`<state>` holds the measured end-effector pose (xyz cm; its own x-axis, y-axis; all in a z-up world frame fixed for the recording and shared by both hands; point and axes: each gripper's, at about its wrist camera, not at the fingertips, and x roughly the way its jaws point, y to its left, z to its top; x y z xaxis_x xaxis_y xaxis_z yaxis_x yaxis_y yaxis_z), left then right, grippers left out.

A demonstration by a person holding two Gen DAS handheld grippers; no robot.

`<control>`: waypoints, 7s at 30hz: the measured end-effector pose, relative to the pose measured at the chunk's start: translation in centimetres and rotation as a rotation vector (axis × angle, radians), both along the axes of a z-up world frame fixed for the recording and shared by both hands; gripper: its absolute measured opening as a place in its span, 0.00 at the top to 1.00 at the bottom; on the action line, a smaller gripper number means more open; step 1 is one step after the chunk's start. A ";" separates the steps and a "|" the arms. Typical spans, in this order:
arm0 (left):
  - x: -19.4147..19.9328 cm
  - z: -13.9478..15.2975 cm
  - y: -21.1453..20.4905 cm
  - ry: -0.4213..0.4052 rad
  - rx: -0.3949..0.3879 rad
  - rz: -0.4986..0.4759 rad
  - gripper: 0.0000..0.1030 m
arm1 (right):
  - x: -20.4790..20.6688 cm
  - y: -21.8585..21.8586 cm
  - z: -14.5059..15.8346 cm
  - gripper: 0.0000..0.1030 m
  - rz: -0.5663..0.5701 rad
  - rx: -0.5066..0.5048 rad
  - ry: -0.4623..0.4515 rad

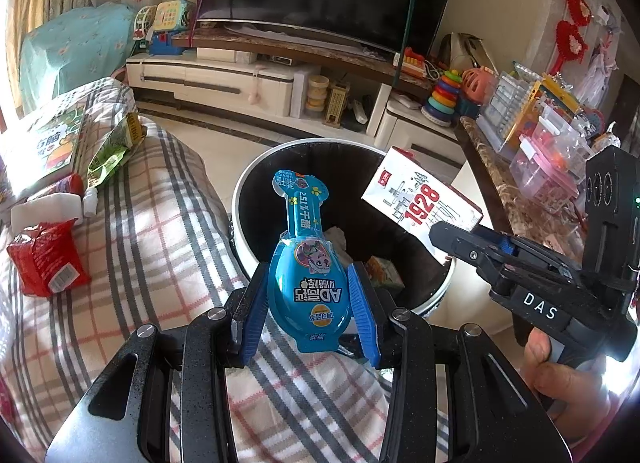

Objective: Collect trash
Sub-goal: 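Carry the blue bottle and red-white carton over the trash bin with both tools, then open both tools to release the bottle and carton into the bin, then move both tools back over the bed toward the pink bottle and red bag, then grasp the pink candy bottle with the left tool while the right tool grasps the red snack bag, then carry the pink candy bottle and red snack bag over the trash bin with both tools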

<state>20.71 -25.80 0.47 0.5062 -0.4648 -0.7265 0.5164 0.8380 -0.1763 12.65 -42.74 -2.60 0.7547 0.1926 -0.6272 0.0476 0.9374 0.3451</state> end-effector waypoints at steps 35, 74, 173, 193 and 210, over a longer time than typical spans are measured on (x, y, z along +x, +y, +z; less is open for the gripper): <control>-0.8 -0.9 3.1 0.038 -0.008 0.084 0.33 | -0.8 1.3 0.7 0.26 0.019 0.077 -0.039; -7.2 -4.1 26.6 0.080 -0.064 0.540 0.31 | 0.1 19.8 -0.6 0.14 0.350 0.007 -0.012; -6.1 -0.1 13.1 -0.006 -0.023 0.195 0.56 | -3.4 9.4 1.6 0.94 0.179 0.090 -0.068; -5.1 0.9 7.4 -0.025 -0.015 0.094 0.56 | -4.0 4.3 0.8 0.94 0.063 0.093 -0.058; -3.4 1.8 3.1 -0.049 -0.004 0.031 0.56 | -2.9 2.2 1.0 0.94 0.028 0.078 -0.058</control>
<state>17.33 -22.71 2.26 0.5551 -0.4512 -0.6988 0.4983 0.8531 -0.1550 9.71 -40.58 -1.59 0.7827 0.2605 -0.5653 -0.0003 0.9084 0.4181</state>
